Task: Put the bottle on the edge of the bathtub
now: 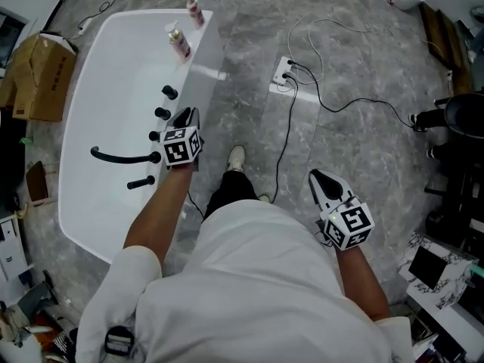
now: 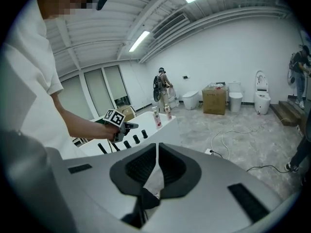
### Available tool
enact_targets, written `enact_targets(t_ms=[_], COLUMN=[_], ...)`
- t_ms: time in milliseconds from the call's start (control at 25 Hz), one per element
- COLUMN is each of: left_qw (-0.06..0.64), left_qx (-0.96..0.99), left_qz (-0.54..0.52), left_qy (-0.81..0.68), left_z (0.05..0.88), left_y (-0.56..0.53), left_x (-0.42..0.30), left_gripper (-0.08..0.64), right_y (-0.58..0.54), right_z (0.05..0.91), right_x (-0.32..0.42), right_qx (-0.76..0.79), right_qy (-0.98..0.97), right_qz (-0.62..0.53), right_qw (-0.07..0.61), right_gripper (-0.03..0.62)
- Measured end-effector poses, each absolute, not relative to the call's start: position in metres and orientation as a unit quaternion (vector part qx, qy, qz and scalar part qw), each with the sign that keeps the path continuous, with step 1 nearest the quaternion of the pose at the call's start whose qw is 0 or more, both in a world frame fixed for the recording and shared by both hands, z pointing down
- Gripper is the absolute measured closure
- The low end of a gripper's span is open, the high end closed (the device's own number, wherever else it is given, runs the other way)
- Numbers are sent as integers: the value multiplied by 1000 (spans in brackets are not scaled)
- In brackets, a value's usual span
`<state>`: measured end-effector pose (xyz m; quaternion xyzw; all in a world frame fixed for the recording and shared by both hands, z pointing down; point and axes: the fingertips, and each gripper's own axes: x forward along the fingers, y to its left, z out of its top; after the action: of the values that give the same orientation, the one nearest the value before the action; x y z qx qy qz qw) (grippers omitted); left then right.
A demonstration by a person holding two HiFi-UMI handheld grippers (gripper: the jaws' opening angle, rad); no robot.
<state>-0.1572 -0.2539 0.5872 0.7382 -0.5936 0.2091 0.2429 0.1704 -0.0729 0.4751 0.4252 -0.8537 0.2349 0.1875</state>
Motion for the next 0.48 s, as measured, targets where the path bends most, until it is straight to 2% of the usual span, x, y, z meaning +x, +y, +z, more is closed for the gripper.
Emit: enact_targets(t_ms=[120,480], left_qw=[239,252], left_qx=[766,867], left_qz=[194,156], left_qy=[-565,-401], left_z=[567,509], left_y=[-219,-106], left_x=[-131,-30], left_gripper=[524,541], right_y=[-57,-18], right_z=[474,461], right_x=[169,163], right_qx=[419,406], right_qy=[-860,-876], right_qz=[228,214], right_qw=[178,148], right_gripper=[571,581])
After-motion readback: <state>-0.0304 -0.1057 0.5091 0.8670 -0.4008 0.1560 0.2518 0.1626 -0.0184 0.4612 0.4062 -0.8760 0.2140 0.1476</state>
